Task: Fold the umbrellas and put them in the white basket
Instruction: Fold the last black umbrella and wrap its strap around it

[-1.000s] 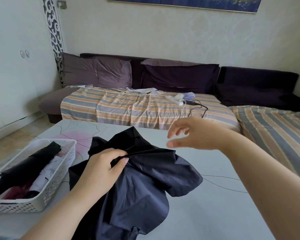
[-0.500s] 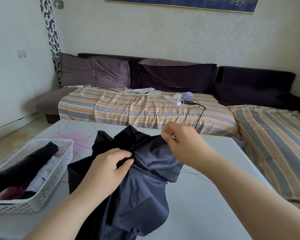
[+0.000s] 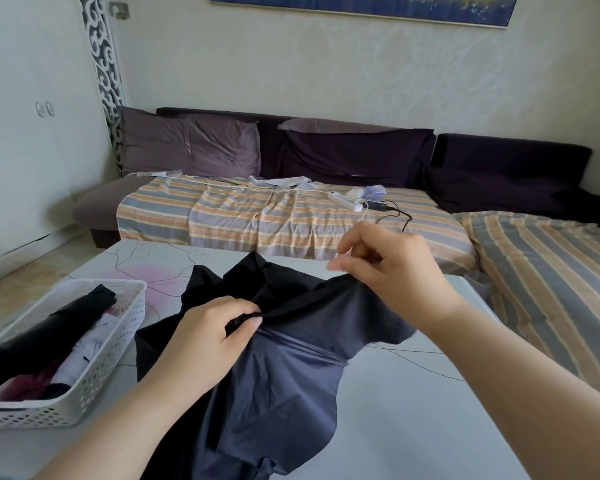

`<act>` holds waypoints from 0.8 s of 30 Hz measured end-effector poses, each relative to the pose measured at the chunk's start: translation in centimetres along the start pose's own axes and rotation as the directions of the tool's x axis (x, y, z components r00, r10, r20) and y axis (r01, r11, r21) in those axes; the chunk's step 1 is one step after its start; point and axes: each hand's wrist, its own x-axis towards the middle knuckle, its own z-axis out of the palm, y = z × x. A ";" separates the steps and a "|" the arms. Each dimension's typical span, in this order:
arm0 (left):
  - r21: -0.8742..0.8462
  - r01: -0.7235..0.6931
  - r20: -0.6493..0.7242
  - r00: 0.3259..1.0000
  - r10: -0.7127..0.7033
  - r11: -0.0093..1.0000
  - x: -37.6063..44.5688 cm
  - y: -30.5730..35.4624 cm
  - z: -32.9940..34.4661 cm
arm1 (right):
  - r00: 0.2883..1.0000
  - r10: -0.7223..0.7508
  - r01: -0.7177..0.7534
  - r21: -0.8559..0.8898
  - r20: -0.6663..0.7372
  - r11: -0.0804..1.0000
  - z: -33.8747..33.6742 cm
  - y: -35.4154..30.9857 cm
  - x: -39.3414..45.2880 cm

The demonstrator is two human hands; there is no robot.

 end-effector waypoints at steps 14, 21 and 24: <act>0.023 -0.001 -0.016 1.000 0.001 1.000 -0.1 0.4 0.4 | 0.858 -0.025 0.225 -0.330 0.513 0.917 1.0 -1.7 -1.9; 0.027 -0.036 0.008 0.999 0.036 0.999 0.0 0.8 0.7 | 0.828 0.006 0.190 -0.289 0.561 0.938 2.2 -2.6 -1.8; 0.027 -0.029 0.010 1.000 0.028 0.999 0.0 1.0 0.8 | 0.808 0.054 0.200 -0.359 0.587 0.912 1.9 -2.3 -1.9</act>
